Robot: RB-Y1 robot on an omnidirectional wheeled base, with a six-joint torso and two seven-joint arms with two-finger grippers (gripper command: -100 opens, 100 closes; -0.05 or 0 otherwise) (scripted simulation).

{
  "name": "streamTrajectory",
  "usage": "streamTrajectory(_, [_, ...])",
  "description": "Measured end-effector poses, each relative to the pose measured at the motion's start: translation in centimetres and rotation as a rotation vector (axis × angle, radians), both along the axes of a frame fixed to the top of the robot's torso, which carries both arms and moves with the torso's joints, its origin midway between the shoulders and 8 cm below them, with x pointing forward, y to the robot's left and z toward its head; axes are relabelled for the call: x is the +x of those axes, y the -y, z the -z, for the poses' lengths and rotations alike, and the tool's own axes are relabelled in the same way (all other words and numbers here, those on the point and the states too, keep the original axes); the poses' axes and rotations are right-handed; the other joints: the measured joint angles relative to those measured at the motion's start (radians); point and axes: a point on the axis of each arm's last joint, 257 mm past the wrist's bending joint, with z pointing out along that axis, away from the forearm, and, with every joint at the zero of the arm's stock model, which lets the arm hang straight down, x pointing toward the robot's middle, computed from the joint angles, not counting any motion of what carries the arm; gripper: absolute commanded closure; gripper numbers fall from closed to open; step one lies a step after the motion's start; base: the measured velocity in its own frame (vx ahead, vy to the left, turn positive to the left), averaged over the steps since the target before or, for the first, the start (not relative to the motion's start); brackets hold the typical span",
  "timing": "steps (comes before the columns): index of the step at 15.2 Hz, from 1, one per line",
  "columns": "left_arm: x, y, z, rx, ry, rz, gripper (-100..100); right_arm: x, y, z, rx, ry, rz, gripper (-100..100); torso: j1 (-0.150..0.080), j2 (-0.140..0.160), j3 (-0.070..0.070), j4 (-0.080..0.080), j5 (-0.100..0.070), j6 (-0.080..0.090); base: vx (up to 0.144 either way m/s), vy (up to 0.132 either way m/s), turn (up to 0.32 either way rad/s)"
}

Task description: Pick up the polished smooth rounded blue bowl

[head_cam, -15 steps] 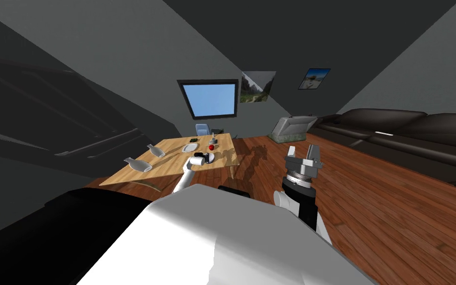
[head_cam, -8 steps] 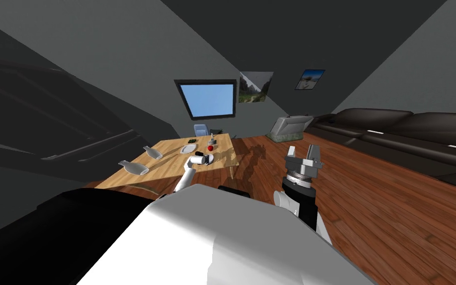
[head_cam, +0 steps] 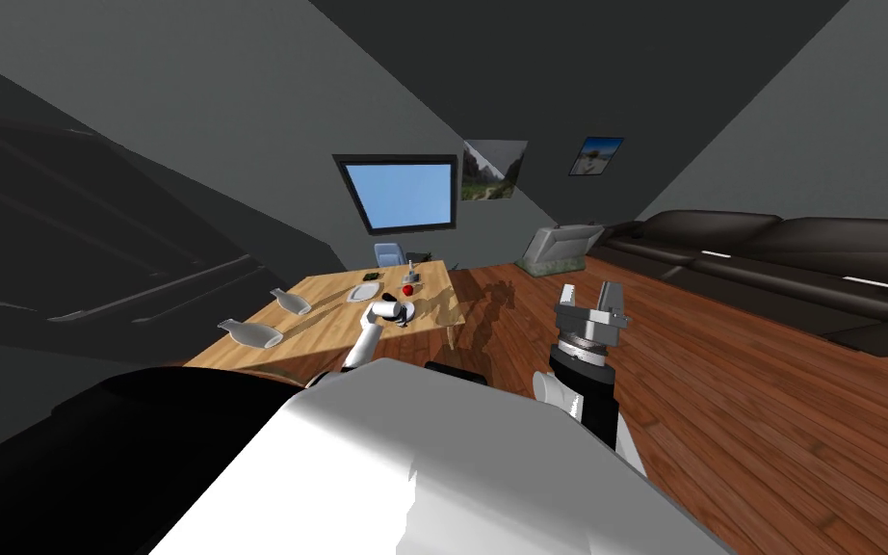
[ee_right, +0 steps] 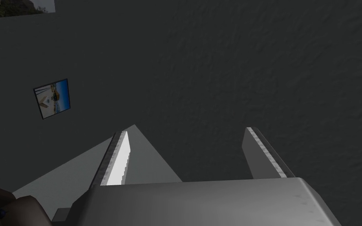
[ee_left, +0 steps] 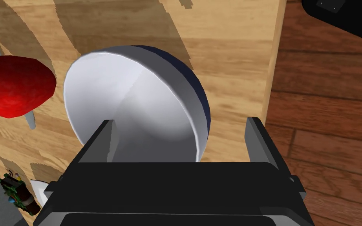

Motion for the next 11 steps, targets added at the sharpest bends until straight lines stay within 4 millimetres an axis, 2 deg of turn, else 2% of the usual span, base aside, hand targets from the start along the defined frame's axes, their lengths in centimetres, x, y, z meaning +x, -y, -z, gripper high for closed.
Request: streamTrajectory(11, [-3.9,0.4,1.6,-0.07,-0.216,-0.067,-100,0.0,0.0,0.0,0.0,0.0,0.0,0,0.001,0.0,0.0,0.0,0.0,0.0,0.027,0.031,-0.035])
